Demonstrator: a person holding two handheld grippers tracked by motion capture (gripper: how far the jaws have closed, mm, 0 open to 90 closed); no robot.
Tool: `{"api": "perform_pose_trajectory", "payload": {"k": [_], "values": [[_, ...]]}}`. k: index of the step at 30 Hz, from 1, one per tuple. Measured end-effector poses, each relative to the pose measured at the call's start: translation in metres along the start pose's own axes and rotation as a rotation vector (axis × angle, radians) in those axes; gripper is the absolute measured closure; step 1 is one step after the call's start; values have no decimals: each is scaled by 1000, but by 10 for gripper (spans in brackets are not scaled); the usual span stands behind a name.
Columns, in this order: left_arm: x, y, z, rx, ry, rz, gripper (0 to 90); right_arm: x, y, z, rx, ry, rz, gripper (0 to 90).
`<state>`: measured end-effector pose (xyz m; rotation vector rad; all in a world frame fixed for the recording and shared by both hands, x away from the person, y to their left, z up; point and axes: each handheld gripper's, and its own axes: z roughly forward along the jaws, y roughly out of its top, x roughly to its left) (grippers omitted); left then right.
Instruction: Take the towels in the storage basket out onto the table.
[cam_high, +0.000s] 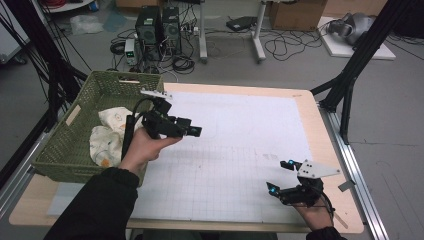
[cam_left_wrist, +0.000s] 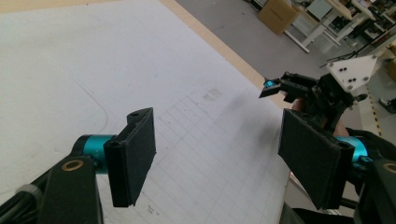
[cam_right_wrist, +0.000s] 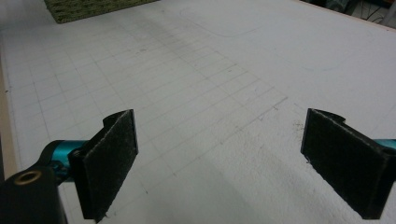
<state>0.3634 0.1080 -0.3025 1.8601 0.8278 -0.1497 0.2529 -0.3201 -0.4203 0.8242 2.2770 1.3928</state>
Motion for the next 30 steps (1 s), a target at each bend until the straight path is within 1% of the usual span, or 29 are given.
{"api": "perform_pose_trajectory", "payload": {"k": [1,2,3,4,7,8,9,10,13,15,16,18,19,21,24,27,30], "values": [[1,4,-1,0,7,-5,276,0,0,0,2,2,2,102],[3,7,-2,1,-2,-10,276,0,0,0,-1,1,0,102],[9,13,-3,11,-3,-17,276,0,0,0,0,2,3,102],[9,13,-3,11,-3,-17,276,0,0,0,0,2,3,102],[18,21,-7,9,-15,-52,289,-1,0,1,-1,6,0,102],[22,24,-8,10,-15,-62,292,0,0,1,2,10,6,102],[26,27,-9,8,-11,-71,292,0,0,1,2,10,6,102],[32,30,-11,9,3,-84,294,-1,0,1,2,7,3,102],[42,36,-16,-11,-4,-114,302,-1,0,2,2,12,0,102],[51,39,-20,-9,-1,-131,305,-2,0,2,3,12,-3,102],[54,40,-21,-9,5,-135,305,-2,0,2,4,13,5,102],[63,39,-25,-19,1,-165,314,-2,-1,2,3,15,1,102],[67,38,-27,-17,3,-167,318,-2,-1,1,3,16,2,102],[74,36,-31,-21,20,-187,318,-2,-1,1,1,13,5,102],[80,33,-40,-29,40,-197,322,-2,-1,0,1,15,3,102],[86,28,-50,-43,38,-214,332,-2,-1,0,2,15,3,102],[91,23,-59,-51,57,-223,342,-2,-1,1,3,18,2,102]]}}
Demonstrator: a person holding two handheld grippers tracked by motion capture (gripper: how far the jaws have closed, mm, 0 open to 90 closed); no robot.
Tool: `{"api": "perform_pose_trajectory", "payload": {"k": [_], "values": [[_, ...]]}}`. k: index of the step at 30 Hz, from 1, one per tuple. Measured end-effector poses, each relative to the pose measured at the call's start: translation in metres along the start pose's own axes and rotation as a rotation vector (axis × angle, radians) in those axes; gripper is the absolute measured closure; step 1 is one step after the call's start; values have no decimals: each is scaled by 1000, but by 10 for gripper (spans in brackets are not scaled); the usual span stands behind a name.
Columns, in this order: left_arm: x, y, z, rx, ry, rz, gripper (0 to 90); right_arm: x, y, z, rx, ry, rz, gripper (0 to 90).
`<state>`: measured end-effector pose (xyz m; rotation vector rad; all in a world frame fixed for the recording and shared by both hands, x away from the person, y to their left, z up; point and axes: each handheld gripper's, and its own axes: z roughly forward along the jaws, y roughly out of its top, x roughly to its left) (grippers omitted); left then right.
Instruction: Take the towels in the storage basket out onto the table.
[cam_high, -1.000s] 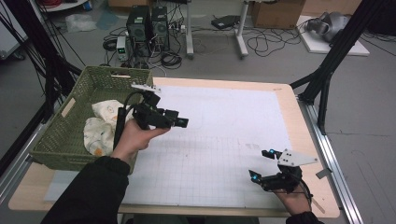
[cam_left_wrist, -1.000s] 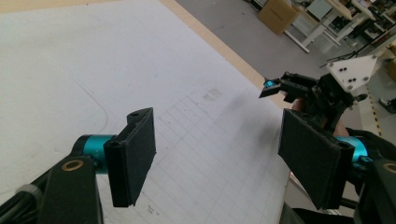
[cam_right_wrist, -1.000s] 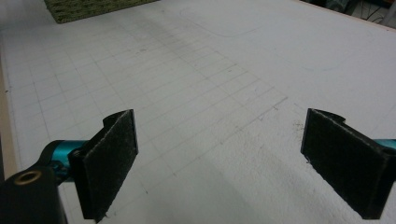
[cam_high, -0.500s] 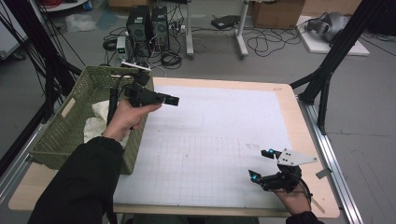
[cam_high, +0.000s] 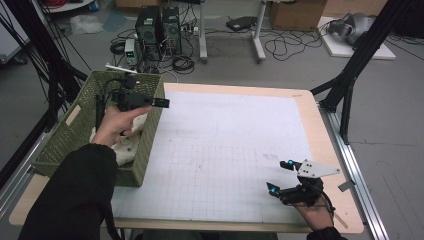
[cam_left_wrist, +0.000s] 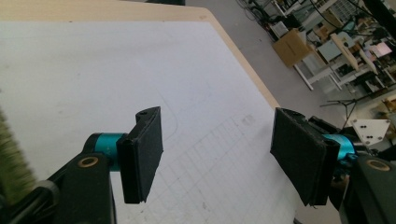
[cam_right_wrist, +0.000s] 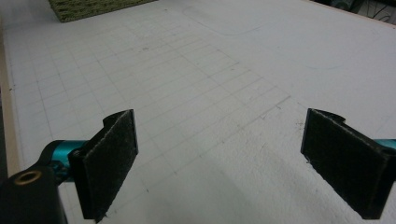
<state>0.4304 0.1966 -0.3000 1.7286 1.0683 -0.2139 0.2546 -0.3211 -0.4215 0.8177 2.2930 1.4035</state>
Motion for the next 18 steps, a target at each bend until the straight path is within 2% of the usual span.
{"api": "perform_pose_trajectory", "payload": {"k": [9,14,18], "values": [[11,-6,-26,16,140,28,343,0,0,0,6,0,2,102],[16,-11,-39,8,190,28,344,0,0,0,7,1,0,102],[24,-17,-49,17,247,27,343,0,-1,0,7,2,0,102]]}}
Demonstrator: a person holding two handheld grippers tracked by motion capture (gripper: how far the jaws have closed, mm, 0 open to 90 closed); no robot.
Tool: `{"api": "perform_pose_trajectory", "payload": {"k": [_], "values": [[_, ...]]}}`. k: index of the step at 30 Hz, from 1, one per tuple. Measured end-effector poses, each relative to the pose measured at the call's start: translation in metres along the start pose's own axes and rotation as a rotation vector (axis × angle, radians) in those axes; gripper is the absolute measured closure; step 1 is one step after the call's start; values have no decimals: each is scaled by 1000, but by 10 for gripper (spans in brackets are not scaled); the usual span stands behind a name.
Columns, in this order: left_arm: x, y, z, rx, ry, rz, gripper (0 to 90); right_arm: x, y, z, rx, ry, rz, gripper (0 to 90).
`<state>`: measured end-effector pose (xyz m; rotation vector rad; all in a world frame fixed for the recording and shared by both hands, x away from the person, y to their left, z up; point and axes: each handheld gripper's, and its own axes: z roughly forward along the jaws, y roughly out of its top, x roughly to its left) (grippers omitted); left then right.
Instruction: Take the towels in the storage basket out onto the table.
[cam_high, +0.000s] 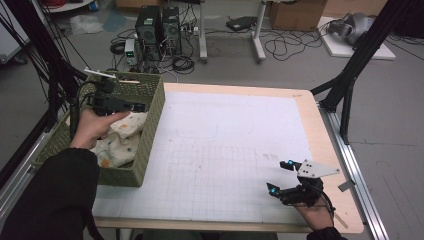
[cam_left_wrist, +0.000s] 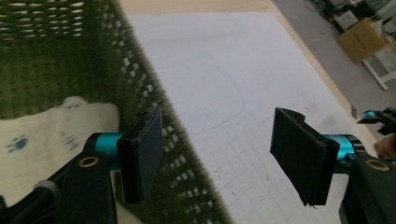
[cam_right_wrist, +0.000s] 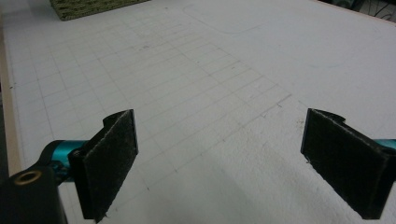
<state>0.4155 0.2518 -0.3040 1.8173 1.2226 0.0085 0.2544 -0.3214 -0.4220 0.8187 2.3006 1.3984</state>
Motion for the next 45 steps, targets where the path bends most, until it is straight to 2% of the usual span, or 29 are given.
{"api": "perform_pose_trajectory", "payload": {"k": [11,14,15,16,21,24,28,33,45], "values": [[18,-17,-15,46,144,42,339,0,0,1,3,1,-3,102],[21,-20,-14,71,175,54,340,0,0,1,2,1,-3,102],[23,-23,-13,94,206,64,340,0,0,1,3,1,-4,102],[23,-23,-13,94,206,64,340,0,0,1,3,1,-4,102],[27,-28,-11,132,258,86,328,1,0,1,4,2,3,102],[30,-30,-10,145,304,99,307,0,0,1,5,2,1,102],[31,-31,-9,155,323,102,305,0,0,1,5,3,-3,102],[34,-35,-3,193,338,113,301,0,0,1,4,5,0,102],[46,-44,3,249,385,86,296,1,0,1,8,7,0,102]]}}
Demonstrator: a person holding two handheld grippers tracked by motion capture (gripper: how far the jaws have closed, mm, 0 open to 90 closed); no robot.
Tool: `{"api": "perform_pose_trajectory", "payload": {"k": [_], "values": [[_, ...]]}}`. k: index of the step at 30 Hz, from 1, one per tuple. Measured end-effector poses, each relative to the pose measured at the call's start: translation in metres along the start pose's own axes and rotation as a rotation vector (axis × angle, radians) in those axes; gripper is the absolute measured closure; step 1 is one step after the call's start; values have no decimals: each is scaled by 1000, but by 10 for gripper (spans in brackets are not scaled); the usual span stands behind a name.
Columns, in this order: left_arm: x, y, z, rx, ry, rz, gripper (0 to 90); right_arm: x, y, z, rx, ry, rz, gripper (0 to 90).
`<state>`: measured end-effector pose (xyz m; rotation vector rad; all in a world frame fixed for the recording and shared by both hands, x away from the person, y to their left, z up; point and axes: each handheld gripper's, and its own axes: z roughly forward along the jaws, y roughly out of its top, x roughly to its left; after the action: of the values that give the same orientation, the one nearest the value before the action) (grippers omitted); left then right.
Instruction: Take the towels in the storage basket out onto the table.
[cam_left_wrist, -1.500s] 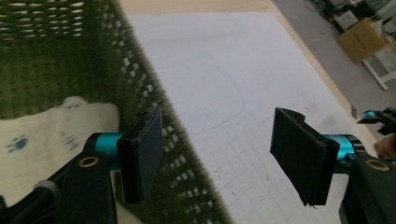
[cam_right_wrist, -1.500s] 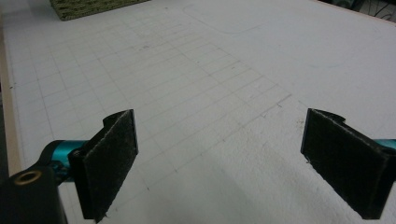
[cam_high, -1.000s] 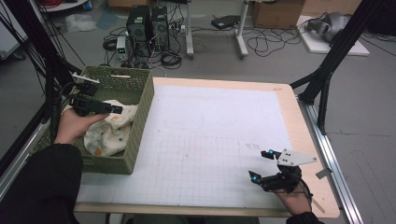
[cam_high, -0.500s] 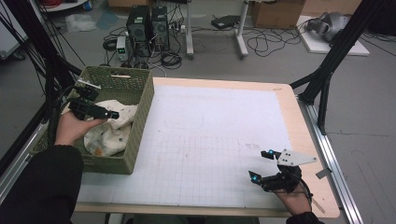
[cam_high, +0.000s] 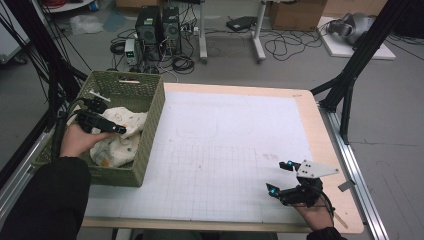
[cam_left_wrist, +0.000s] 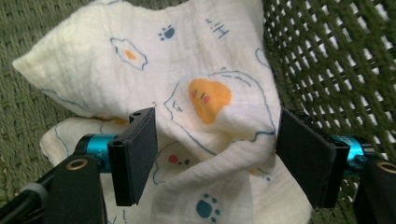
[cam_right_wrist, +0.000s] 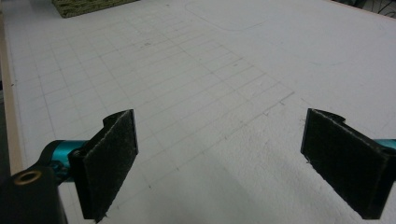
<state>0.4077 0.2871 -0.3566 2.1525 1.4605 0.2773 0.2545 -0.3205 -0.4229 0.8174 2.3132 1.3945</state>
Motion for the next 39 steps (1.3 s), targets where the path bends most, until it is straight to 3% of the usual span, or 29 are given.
{"api": "perform_pose_trajectory", "payload": {"k": [12,20,29,34,39], "values": [[3,-2,9,75,22,-12,376,0,0,0,3,1,-5,103],[1,-4,18,151,45,12,534,1,0,1,7,4,-3,102],[-1,-7,26,234,56,36,780,1,0,0,8,8,1,103],[-1,-7,24,228,45,35,823,1,-1,-1,4,5,-4,102],[-1,-7,17,187,20,33,830,1,-1,-1,6,5,-1,103]]}}
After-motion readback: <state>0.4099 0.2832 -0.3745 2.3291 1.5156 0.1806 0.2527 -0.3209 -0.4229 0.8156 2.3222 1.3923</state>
